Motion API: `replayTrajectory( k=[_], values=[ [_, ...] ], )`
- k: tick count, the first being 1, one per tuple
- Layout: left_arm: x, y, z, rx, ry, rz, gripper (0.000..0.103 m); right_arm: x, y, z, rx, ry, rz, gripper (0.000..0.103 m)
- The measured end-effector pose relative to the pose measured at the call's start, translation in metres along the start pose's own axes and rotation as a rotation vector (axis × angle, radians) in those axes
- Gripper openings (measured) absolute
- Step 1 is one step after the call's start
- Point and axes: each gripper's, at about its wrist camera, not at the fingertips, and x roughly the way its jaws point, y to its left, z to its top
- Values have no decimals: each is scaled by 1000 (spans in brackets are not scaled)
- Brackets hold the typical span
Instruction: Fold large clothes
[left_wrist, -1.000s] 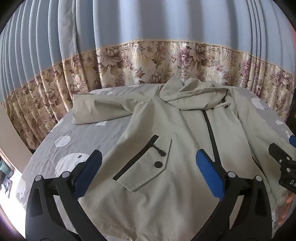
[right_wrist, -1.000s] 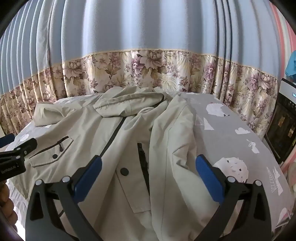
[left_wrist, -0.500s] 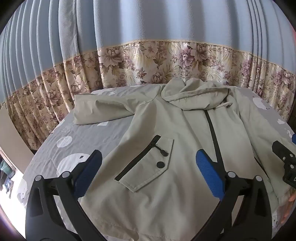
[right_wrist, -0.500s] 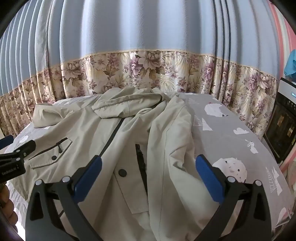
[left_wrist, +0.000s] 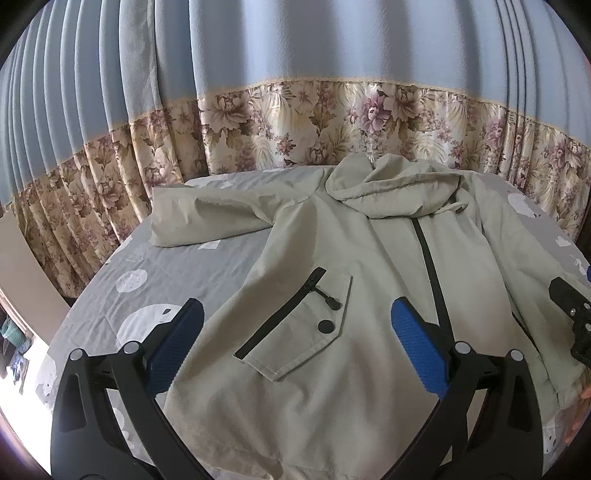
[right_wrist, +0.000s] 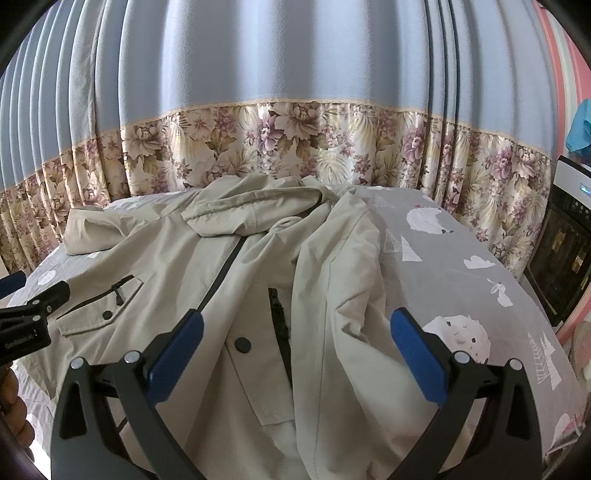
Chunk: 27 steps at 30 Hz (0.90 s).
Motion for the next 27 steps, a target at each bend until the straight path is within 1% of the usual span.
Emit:
replayTrajectory(
  k=[27],
  values=[
    [-5, -4, 2, -6, 3, -3, 100, -1, -4, 1, -3, -5, -1, 101]
  ],
)
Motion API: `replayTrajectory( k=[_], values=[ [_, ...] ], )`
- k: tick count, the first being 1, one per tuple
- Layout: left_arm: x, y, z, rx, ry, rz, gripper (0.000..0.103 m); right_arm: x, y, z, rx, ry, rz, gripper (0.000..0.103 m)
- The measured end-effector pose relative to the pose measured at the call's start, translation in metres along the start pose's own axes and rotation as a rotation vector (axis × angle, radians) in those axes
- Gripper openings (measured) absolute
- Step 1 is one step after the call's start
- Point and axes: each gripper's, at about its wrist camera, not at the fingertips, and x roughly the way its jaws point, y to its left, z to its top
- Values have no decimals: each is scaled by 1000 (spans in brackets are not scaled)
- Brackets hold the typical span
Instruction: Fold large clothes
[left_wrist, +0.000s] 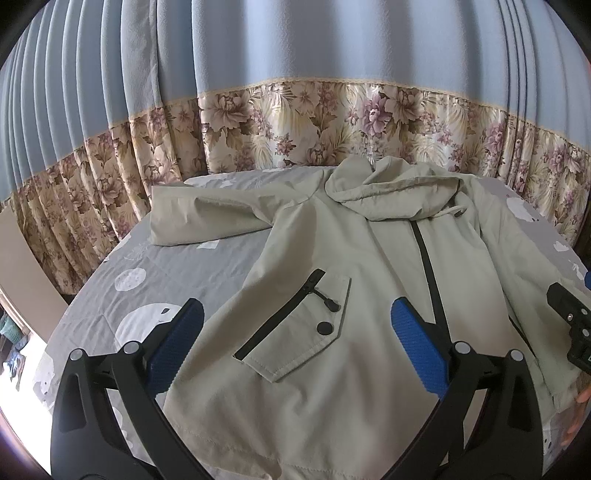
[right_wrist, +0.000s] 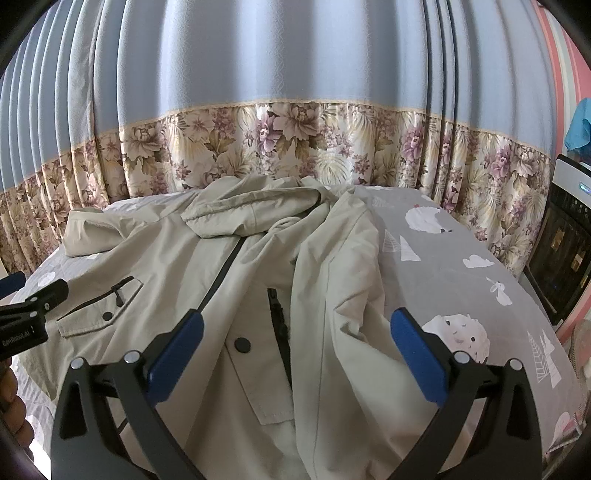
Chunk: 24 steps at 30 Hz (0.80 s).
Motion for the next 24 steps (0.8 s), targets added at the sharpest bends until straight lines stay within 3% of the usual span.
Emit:
replayTrajectory(
  k=[24],
  values=[
    [-1, 8, 6, -14, 3, -3, 100, 0, 6, 13, -8, -6, 5, 101]
  ],
)
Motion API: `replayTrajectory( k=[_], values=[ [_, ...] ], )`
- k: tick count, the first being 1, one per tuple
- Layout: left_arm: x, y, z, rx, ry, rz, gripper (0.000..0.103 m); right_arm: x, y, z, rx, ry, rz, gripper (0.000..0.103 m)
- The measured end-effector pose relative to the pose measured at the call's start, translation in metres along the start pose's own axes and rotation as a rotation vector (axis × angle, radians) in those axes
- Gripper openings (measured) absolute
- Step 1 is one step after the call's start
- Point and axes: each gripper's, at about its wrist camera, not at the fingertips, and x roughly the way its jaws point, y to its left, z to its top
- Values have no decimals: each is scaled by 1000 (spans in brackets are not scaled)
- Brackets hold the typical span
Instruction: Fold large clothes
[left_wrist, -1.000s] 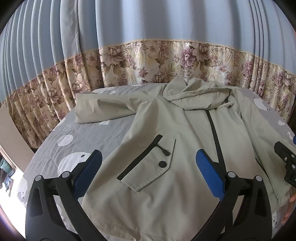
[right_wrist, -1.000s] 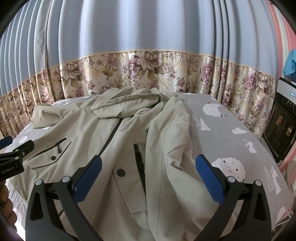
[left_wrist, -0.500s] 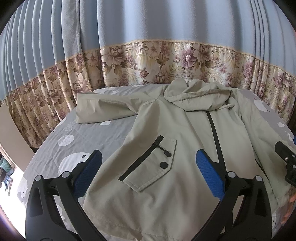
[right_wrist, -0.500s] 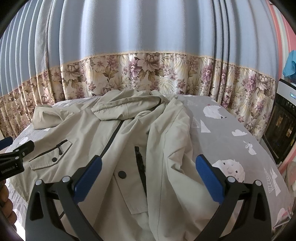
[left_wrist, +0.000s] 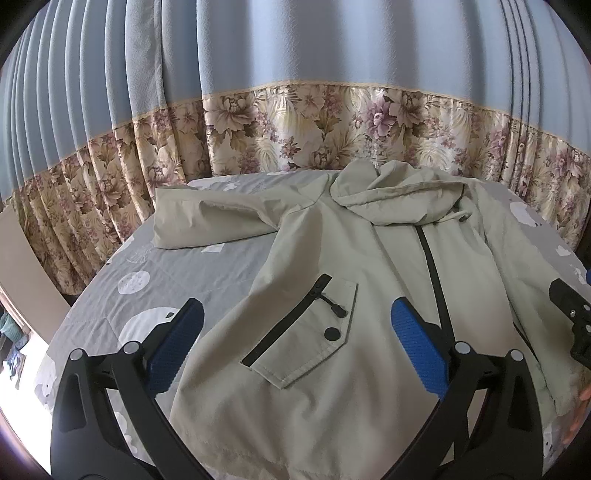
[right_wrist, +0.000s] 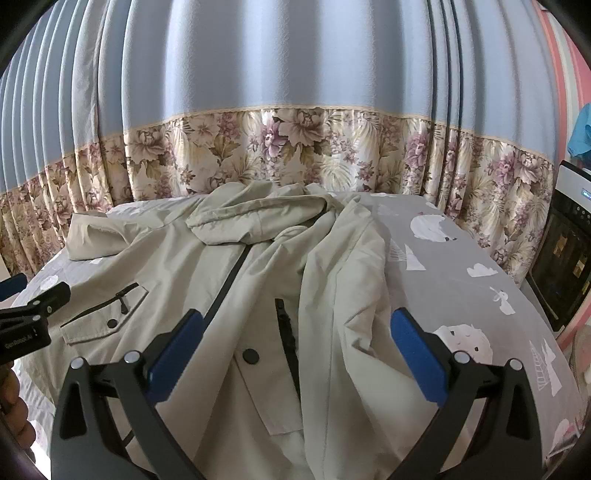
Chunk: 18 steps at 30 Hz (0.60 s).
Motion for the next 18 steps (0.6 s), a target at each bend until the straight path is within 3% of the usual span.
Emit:
replayTrajectory(
  k=[8, 14, 18],
  values=[
    [10, 4, 8, 9, 14, 16, 100, 4, 6, 4, -5, -2, 7, 101],
    [8, 6, 24, 58, -34, 89, 100, 2, 10, 31, -44, -55, 5, 101],
    [26, 25, 47, 64, -18, 96, 100, 24, 10, 50, -81, 14, 44, 101]
  ],
)
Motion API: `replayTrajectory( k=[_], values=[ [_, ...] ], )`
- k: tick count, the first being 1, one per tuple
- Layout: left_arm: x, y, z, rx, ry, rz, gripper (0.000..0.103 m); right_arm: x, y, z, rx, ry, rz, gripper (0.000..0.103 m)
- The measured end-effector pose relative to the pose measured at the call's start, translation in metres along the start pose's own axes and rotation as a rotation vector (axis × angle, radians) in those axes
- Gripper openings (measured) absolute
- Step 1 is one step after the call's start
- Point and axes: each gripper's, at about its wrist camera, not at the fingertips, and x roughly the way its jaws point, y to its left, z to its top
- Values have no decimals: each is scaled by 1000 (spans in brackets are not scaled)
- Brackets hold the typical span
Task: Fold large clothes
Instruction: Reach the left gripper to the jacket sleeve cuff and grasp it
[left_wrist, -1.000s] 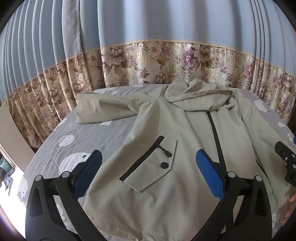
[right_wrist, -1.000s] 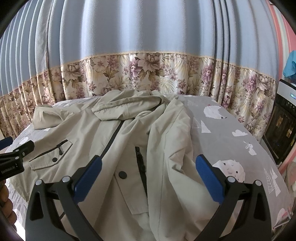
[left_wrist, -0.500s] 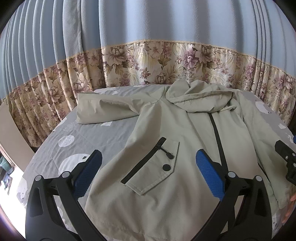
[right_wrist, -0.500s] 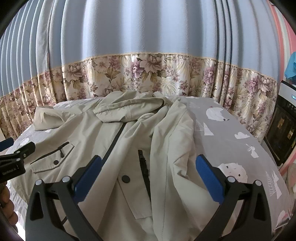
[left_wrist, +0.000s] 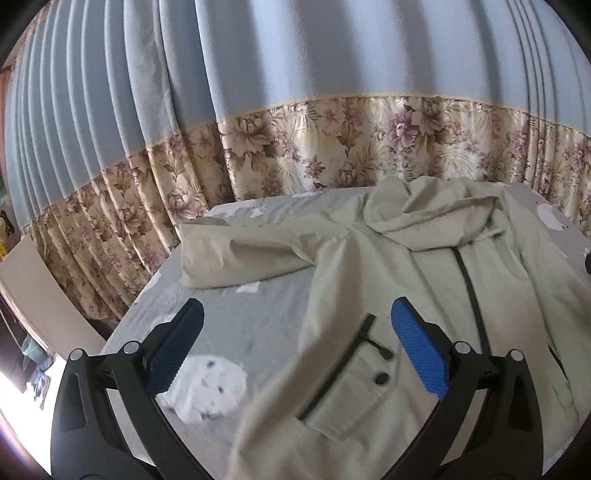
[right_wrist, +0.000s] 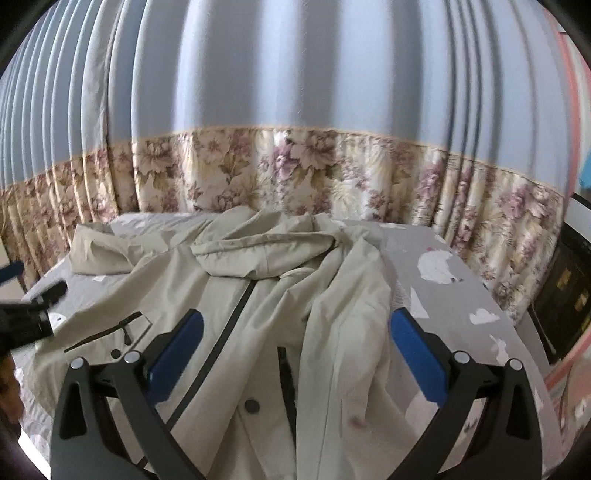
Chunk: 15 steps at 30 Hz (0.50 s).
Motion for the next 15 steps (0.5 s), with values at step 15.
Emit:
replayTrajectory(
  k=[15],
  values=[
    [142, 78, 56, -108, 143, 26, 100, 81, -46, 52, -42, 147, -33, 101]
  ],
)
